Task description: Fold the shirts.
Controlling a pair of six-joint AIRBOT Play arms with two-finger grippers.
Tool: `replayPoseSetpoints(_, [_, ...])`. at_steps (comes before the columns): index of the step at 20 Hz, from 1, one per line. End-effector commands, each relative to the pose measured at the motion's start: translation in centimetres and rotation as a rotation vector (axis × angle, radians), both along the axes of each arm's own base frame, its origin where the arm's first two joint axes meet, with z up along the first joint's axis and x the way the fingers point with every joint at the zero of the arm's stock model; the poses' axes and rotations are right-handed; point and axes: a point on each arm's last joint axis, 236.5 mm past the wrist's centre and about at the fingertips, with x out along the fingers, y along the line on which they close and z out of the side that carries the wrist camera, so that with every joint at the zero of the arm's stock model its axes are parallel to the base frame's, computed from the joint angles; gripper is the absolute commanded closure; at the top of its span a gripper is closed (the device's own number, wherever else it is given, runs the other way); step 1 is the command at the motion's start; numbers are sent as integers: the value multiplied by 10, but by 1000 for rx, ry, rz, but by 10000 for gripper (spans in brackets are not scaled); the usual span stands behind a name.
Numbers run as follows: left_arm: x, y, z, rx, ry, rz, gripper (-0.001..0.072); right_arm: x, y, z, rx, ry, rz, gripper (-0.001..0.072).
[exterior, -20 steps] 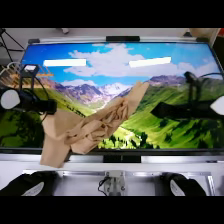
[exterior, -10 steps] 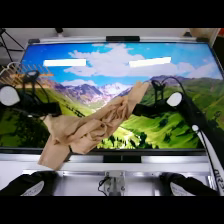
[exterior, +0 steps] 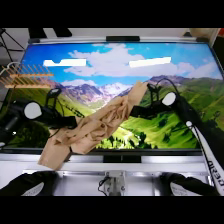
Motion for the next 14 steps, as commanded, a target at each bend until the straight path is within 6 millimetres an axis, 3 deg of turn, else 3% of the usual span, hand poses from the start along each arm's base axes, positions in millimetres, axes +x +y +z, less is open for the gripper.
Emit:
replayPoseSetpoints(1, [1,-4,-1,-11,-7,1,27,-1,2,0,9,6,-1,39])
replayPoseSetpoints(14, [1,-4,-1,-11,-7,1,27,0,5,2,23,8,-7,39])
